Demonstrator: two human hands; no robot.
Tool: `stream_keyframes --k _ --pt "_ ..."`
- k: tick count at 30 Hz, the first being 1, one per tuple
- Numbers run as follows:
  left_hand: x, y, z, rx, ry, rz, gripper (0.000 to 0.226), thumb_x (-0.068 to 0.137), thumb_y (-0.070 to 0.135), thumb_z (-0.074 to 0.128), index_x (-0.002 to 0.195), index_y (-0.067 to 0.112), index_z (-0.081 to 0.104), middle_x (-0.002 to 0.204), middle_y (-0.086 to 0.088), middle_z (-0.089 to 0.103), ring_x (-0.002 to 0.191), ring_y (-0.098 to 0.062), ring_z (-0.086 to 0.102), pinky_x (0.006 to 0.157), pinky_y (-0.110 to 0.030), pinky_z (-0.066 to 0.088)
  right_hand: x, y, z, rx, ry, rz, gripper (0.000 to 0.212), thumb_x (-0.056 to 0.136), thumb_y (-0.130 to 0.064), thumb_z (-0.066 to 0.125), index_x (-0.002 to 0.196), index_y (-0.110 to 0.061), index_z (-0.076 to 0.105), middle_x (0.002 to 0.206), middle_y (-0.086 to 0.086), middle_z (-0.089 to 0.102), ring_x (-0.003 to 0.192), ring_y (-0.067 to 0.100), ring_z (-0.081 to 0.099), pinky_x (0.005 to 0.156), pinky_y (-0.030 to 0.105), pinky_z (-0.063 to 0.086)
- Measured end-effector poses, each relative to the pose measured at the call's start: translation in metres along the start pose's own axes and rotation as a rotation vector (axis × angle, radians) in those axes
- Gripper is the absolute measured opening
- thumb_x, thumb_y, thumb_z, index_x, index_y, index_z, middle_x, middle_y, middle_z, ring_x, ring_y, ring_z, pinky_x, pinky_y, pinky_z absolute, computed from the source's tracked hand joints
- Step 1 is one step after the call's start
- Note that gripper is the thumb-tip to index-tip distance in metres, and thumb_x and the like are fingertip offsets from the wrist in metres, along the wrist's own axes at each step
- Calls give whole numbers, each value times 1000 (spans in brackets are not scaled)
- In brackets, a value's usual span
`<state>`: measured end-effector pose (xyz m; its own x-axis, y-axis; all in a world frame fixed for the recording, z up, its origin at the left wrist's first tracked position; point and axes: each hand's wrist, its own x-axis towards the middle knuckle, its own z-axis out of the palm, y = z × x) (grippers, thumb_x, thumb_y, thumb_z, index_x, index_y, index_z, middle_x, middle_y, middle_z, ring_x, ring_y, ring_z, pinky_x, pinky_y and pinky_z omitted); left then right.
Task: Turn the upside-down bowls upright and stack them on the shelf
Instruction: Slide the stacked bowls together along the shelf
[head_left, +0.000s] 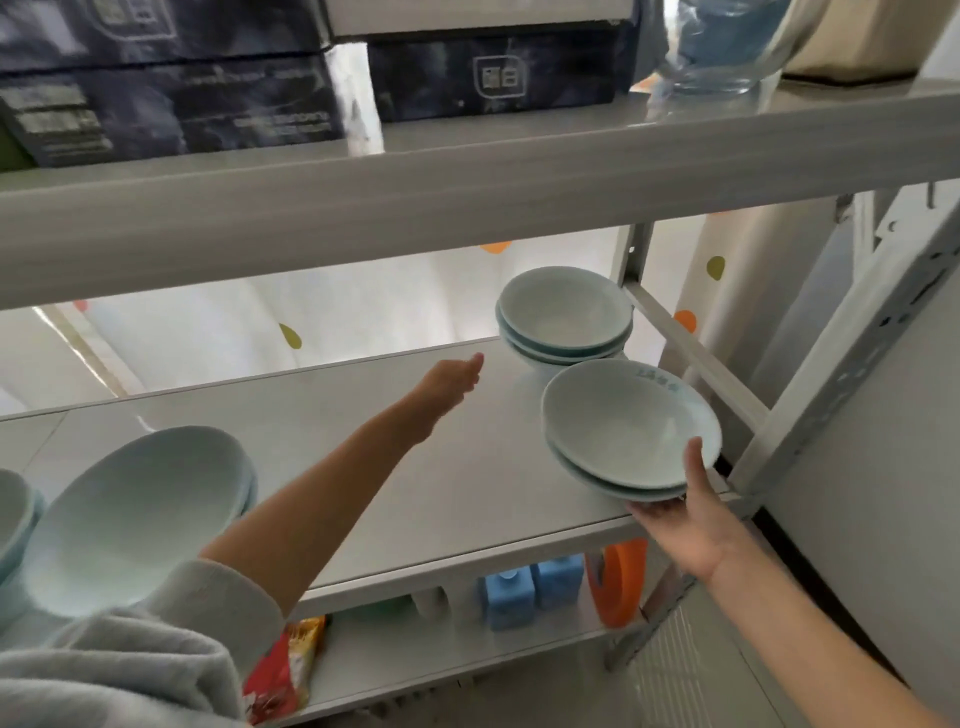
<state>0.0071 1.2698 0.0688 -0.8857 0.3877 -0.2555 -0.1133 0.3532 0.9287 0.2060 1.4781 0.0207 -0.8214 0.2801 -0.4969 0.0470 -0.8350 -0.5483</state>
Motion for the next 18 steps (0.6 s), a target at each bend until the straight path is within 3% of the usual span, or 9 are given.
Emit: stream_keyframes --k 2,4,5,7,10,12,14,16,18 --pt "-13 -13 -47 52 73 59 26 99 36 46 92 14 59 100 -6 54 94 -17 45 85 -28 33 -8 35 11 -62 68 6 100 69 -66 61 147 -16 22 151 16 32 136 31 35 113 42 30" --pt "-29 -28 -97 126 153 87 23 99 36 46 94 15 54 97 -4 50 93 -14 42 80 -28 33 -15 72 32 -174 29 25 144 38 -77 73 150 -11 11 156 18 17 144 32 21 118 41 22" --pt "-37 -37 -123 169 203 101 23 99 37 46 93 15 52 95 -4 48 92 -14 41 78 -28 33 -17 91 46 -169 2 54 162 20 -70 81 150 -9 7 157 19 13 145 32 16 119 42 19" --pt "-56 -51 -168 213 275 100 22 98 37 47 93 15 50 95 -5 47 94 -15 41 81 -30 33 -18 129 71 -131 -39 115 174 4 -59 85 150 -7 5 158 17 11 146 30 11 119 45 17" --pt "-94 -75 -229 158 361 20 12 99 26 48 107 20 55 112 -4 52 105 -15 43 92 -36 37 -24 187 115 -151 -145 223 168 8 -53 89 150 -12 10 157 15 14 145 29 17 111 49 27" --pt "-112 -93 -260 134 424 43 24 99 16 48 120 8 59 119 -8 54 109 -16 44 93 -37 36 -28 220 140 -175 -227 302 161 13 -49 91 150 -15 12 156 15 17 144 32 19 108 53 31" --pt "-132 -110 -284 167 486 -6 32 100 19 47 125 3 57 116 -4 51 110 -15 44 95 -32 34 -33 249 165 -222 -305 369 153 20 -48 91 149 -19 14 156 15 18 143 35 20 103 57 37" --pt "-144 -124 -301 177 535 -34 21 99 19 49 100 5 65 107 -7 50 105 -18 46 92 -30 33 -35 271 187 -276 -360 425 133 39 -46 88 149 -22 16 156 15 17 142 37 21 98 61 41" --pt "-149 -136 -311 234 545 -75 27 98 23 46 73 18 53 97 -13 48 96 -20 44 85 -28 31 -33 289 203 -326 -349 463 105 63 -37 79 148 -23 20 155 15 19 140 40 25 94 64 43"
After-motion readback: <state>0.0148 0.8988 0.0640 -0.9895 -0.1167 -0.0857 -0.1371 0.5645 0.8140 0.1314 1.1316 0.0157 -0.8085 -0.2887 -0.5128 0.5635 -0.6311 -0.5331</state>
